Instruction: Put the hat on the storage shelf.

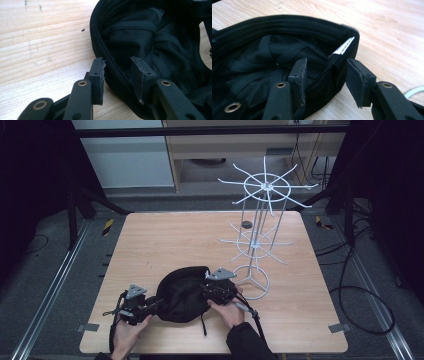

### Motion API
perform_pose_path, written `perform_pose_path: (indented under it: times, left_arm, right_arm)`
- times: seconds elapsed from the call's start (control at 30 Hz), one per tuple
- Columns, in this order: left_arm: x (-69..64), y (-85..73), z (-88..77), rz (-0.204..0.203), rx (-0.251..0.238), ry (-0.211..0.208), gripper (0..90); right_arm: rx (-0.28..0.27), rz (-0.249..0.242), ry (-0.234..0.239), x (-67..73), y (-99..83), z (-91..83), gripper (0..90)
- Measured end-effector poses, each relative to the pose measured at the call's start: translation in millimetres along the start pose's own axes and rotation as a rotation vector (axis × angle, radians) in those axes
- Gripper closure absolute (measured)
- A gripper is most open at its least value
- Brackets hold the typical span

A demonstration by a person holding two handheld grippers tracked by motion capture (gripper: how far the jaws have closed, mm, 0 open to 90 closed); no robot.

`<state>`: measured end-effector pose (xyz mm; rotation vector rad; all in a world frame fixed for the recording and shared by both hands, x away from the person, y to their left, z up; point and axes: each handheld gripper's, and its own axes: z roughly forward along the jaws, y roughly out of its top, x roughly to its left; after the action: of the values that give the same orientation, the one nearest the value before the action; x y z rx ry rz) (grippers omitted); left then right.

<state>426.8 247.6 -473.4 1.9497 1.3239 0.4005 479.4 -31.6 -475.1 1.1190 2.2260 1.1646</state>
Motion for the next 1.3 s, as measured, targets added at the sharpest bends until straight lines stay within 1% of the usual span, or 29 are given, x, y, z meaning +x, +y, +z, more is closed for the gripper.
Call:
perform_pose_path:
  times: [0.03, 0.07, 0.1, 0.13, 0.17, 0.2, 0.23, 0.27, 0.4, 0.43, 0.47, 0.5, 0.53, 0.57, 0.6, 0.7, 0.73, 0.77, 0.8, 0.83, 0.87, 0.9, 0.93, 0.97, 1.0, 1.07, 1.13, 1.2, 1.3]
  left_arm:
    - [0.1, -0.1, 0.3, 0.001, 0.007, 0.000, 63.0]
    - [0.0, -0.6, 1.2, 0.000, 0.012, 0.003, 62.8]
    - [0.0, -0.6, 1.2, 0.000, 0.012, 0.003, 62.8]
    - [0.1, -1.2, 2.6, -0.003, 0.025, 0.010, 62.8]
    - [0.1, -1.2, 2.6, -0.003, 0.025, 0.010, 62.8]
    - [0.1, -1.7, 3.4, -0.005, 0.030, 0.015, 62.8]
    - [0.1, -1.7, 3.4, -0.005, 0.030, 0.015, 62.9]
    - [0.5, -1.9, 3.5, -0.008, 0.033, 0.017, 63.2]
    - [0.3, -2.2, 3.6, -0.006, 0.036, 0.026, 65.4]
    - [0.2, -2.2, 3.7, -0.005, 0.038, 0.029, 67.2]
    - [0.7, -2.3, 4.5, -0.006, 0.041, 0.036, 69.6]
    - [0.7, -2.3, 4.5, -0.006, 0.041, 0.036, 70.8]
    - [1.8, -2.1, 4.9, -0.012, 0.042, 0.038, 72.2]
    - [1.8, -2.1, 4.9, -0.012, 0.042, 0.038, 73.1]
    - [2.9, -2.0, 4.9, -0.015, 0.044, 0.038, 73.1]
    - [4.2, -2.0, 5.6, -0.023, 0.040, 0.042, 75.6]
    - [5.1, -1.4, 6.3, -0.027, 0.033, 0.051, 77.1]
    - [5.1, -1.4, 6.3, -0.027, 0.033, 0.051, 77.6]
    - [7.1, -0.3, 7.0, -0.031, 0.022, 0.061, 78.4]
    - [7.1, -0.3, 7.0, -0.031, 0.022, 0.061, 78.9]
    - [9.2, 0.5, 7.0, -0.035, 0.015, 0.069, 78.9]
    - [10.5, 1.0, 7.2, -0.039, 0.006, 0.075, 79.6]
    - [15.1, 2.8, 7.3, -0.053, -0.009, 0.083, 80.3]
    - [15.1, 2.8, 7.3, -0.053, -0.009, 0.083, 80.6]
    - [17.1, 4.1, 7.9, -0.064, -0.017, 0.083, 80.8]
    - [20.1, 7.8, 11.4, -0.077, -0.037, 0.089, 80.9]
    - [20.9, 12.0, 15.6, -0.081, -0.048, 0.096, 81.0]
    - [19.8, 16.1, 21.2, -0.072, -0.051, 0.100, 81.0]
    - [17.3, 18.1, 25.7, -0.063, -0.053, 0.100, 81.0]
  right_arm:
    - [0.008, 0.006, 0.003, -0.3, -0.5, 1.4, 55.3]
    - [0.019, 0.009, 0.004, -0.2, -0.9, 2.4, 61.6]
    - [0.019, 0.009, 0.004, -0.2, -0.9, 2.4, 61.6]
    - [0.040, 0.013, 0.004, -0.5, -0.9, 3.0, 69.6]
    - [0.046, 0.020, 0.002, 0.1, -0.8, 3.0, 73.7]
    - [0.049, 0.016, 0.000, 0.1, -0.8, 2.8, 78.2]
    - [0.049, 0.016, 0.000, 0.1, -0.8, 2.8, 78.2]
    - [0.039, 0.006, -0.010, 1.1, -1.0, 1.9, 82.3]
    - [0.019, -0.007, -0.014, 1.8, -1.4, -1.0, 83.7]
    - [0.010, -0.007, -0.008, 2.0, -1.4, -2.5, 83.8]
    - [-0.017, -0.006, 0.006, 2.8, -0.7, -6.4, 84.0]
    - [-0.017, -0.006, 0.006, 2.8, -0.7, -6.4, 84.0]
    - [-0.047, -0.010, 0.020, 5.1, 0.9, -11.9, 84.1]
    - [-0.047, -0.010, 0.020, 5.1, 0.9, -11.9, 84.1]
    - [-0.060, -0.016, 0.026, 6.0, 1.8, -13.8, 84.2]
    - [-0.117, -0.052, 0.065, 11.8, 6.5, -23.2, 84.3]
    - [-0.147, -0.071, 0.089, 15.7, 8.8, -27.9, 84.4]
    - [-0.147, -0.071, 0.089, 15.7, 8.8, -27.9, 84.4]
    - [-0.175, -0.096, 0.115, 19.7, 10.9, -32.7, 84.4]
    - [-0.175, -0.096, 0.115, 19.7, 10.9, -32.7, 84.4]
    - [-0.184, -0.111, 0.127, 21.5, 11.7, -35.0, 84.4]
    - [-0.196, -0.127, 0.145, 23.5, 12.4, -37.6, 84.4]
    - [-0.212, -0.147, 0.168, 25.6, 13.0, -40.4, 84.4]
    - [-0.212, -0.147, 0.168, 25.6, 13.0, -40.4, 84.4]
    - [-0.223, -0.165, 0.187, 27.8, 13.5, -42.9, 84.5]
    - [-0.227, -0.173, 0.194, 29.2, 13.7, -43.7, 84.5]
    - [-0.229, -0.198, 0.199, 31.8, 13.6, -45.9, 84.5]
    - [-0.237, -0.224, 0.207, 34.4, 13.2, -50.7, 84.6]
    - [-0.238, -0.232, 0.221, 34.8, 13.0, -54.1, 84.6]
